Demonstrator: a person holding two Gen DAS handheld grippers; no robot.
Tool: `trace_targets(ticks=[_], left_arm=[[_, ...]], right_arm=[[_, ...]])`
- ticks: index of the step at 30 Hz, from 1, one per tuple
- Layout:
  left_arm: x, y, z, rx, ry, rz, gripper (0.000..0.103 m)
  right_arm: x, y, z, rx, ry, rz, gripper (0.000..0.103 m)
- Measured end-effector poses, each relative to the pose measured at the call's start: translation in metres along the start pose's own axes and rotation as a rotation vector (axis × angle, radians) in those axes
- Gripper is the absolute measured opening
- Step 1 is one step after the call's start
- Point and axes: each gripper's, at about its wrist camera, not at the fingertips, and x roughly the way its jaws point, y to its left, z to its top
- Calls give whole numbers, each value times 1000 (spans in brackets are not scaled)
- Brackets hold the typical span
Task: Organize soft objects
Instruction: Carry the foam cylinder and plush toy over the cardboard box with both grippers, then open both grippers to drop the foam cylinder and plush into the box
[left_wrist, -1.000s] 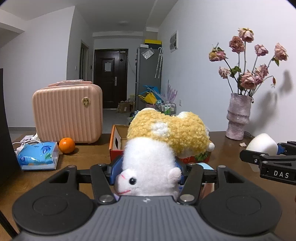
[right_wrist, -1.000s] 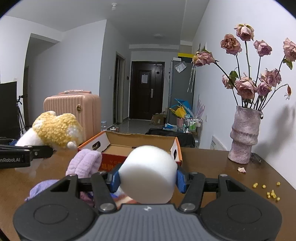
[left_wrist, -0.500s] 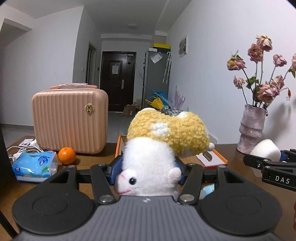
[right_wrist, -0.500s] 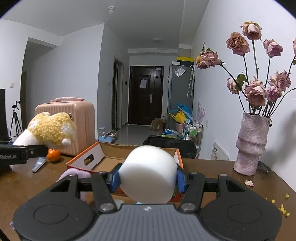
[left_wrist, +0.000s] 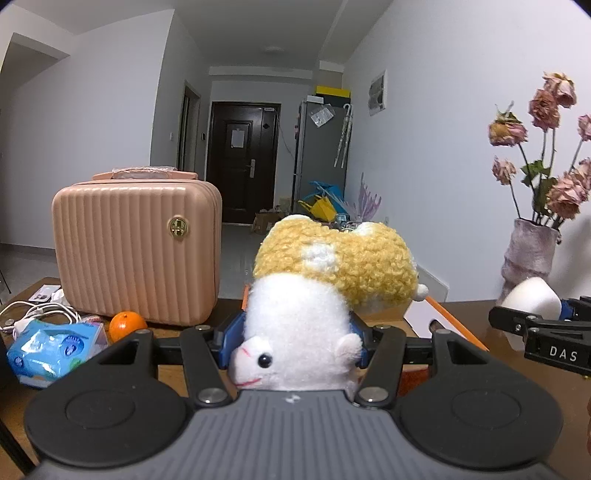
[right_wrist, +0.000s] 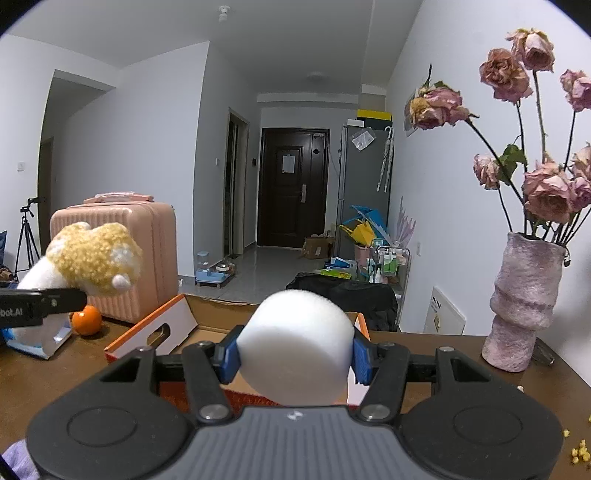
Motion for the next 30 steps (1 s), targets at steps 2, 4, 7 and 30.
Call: trace_targets(ticks=[2, 4, 7, 30], left_arm=[[9, 3, 4, -7, -7, 9, 57], [17, 5, 9, -14, -13, 8, 57], [29, 5, 14, -10, -28, 15, 57], [129, 2, 19, 38, 54, 59, 57]], right_arm=[[10, -1, 3, 1, 6, -2, 57], [18, -2, 5, 0, 11, -3, 57], [31, -3, 10, 0, 14, -6, 57], [116, -20, 10, 8, 178, -44, 57]])
